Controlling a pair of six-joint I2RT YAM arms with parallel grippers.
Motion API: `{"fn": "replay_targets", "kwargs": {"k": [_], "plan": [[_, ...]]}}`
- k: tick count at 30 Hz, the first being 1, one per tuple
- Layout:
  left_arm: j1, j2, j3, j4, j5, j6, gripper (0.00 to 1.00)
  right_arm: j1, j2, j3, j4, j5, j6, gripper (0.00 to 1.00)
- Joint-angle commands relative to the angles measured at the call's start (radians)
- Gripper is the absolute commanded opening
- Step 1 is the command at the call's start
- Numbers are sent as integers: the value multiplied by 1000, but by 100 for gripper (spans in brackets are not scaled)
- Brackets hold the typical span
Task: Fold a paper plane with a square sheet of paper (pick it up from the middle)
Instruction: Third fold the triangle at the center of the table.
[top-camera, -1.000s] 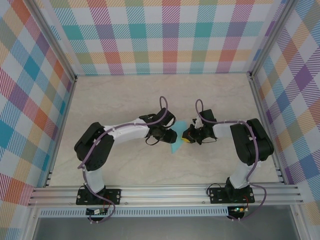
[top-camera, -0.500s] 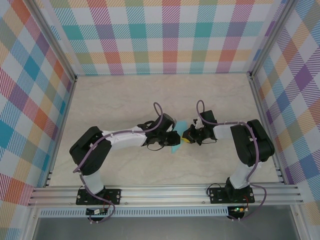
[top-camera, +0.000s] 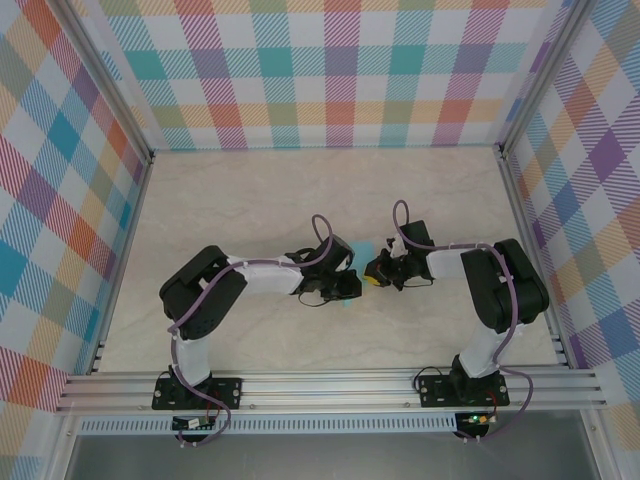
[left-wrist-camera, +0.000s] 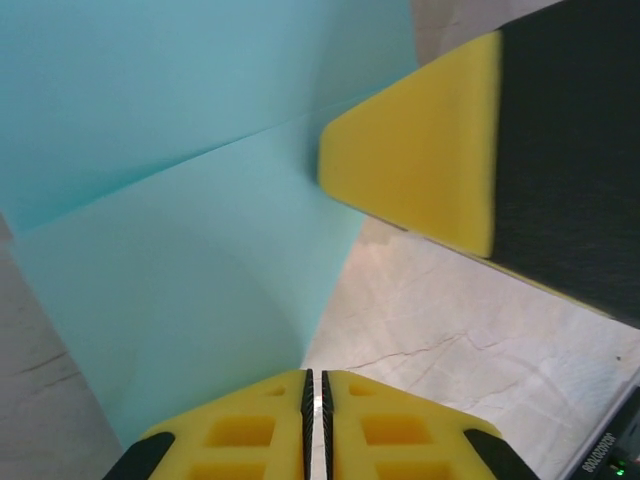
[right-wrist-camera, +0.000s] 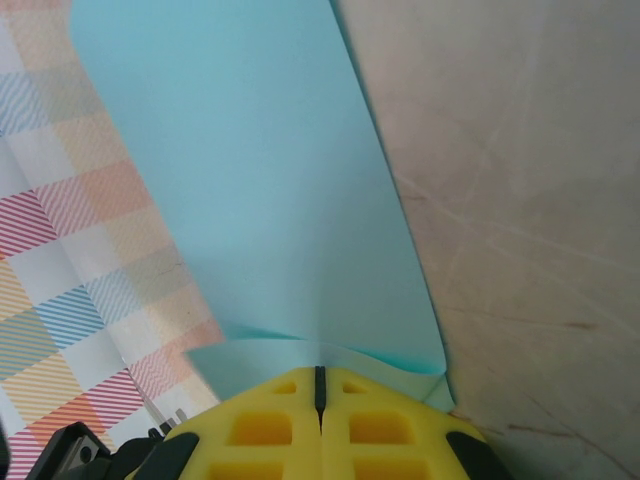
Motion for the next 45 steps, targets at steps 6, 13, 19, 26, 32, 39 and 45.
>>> {"fn": "replay_targets", "kwargs": {"k": [6, 13, 19, 26, 32, 39, 45], "plan": [[-3, -9, -80, -23, -7, 2, 12, 3, 18, -1, -68, 38, -34, 1], [-3, -45, -143, -37, -4, -6, 11, 3, 16, 6, -83, 46, -42, 1], [-3, -68, -165, -40, 34, -3, 11, 3, 19, 8, -89, 49, -45, 1], [-3, -82, -180, -97, 36, 5, 12, 3, 20, 5, -95, 55, -48, 1], [-4, -114, -204, -120, 47, 14, 12, 3, 23, 6, -95, 57, -48, 1], [-3, -136, -201, -167, 45, 41, 11, 3, 23, 7, -96, 55, -49, 1], [-4, -210, -181, -180, 18, 41, 11, 3, 22, 8, -97, 53, -43, 1]]}}
